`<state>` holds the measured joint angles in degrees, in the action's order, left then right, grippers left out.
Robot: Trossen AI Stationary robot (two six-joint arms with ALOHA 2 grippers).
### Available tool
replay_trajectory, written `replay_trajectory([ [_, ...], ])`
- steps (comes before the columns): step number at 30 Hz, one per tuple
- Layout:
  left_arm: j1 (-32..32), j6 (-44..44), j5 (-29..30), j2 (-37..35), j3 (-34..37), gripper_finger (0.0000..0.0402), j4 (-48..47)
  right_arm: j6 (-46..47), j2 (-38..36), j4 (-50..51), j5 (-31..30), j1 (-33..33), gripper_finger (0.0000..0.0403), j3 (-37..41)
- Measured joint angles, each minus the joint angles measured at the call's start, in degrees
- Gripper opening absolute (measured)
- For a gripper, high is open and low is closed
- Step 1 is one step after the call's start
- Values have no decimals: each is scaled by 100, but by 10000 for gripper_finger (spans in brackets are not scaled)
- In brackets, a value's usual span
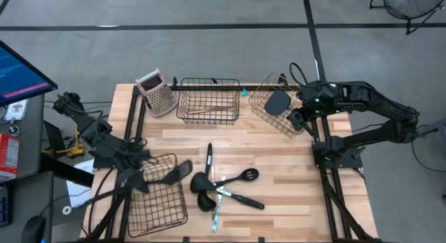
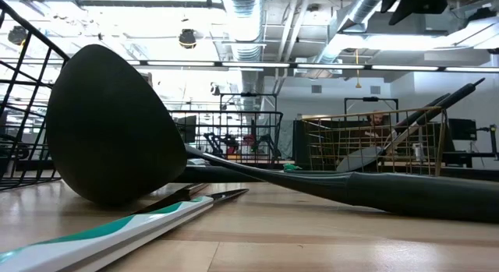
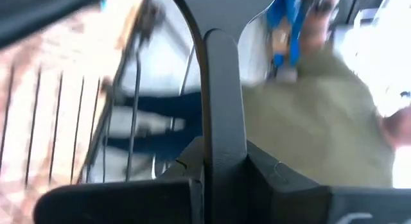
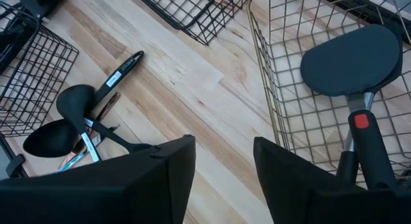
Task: Pick & Place Kitchen Items
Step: Put the black spatula into the brown wire basket
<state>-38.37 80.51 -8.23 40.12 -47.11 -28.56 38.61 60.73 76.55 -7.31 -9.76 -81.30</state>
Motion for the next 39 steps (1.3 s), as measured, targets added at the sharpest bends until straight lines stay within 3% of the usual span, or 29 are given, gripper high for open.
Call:
replay_trajectory([
  [11,981,-1141,3163,4,0,41,663,133,201,-1454,-28,123,163,-2],
  [15,1520,-1720,3839,54,0,42,697,-22,546,-2376,-27,343,170,-4],
  [23,2341,-2909,4108,529,0,43,1220,-88,1734,-4942,-25,568,186,-3],
  [31,2466,-3419,4035,1068,0,31,1719,14,2940,-7878,136,566,228,-2],
  [39,2466,-3404,4041,1208,-2,17,1899,-336,3351,-8532,150,607,242,0],
])
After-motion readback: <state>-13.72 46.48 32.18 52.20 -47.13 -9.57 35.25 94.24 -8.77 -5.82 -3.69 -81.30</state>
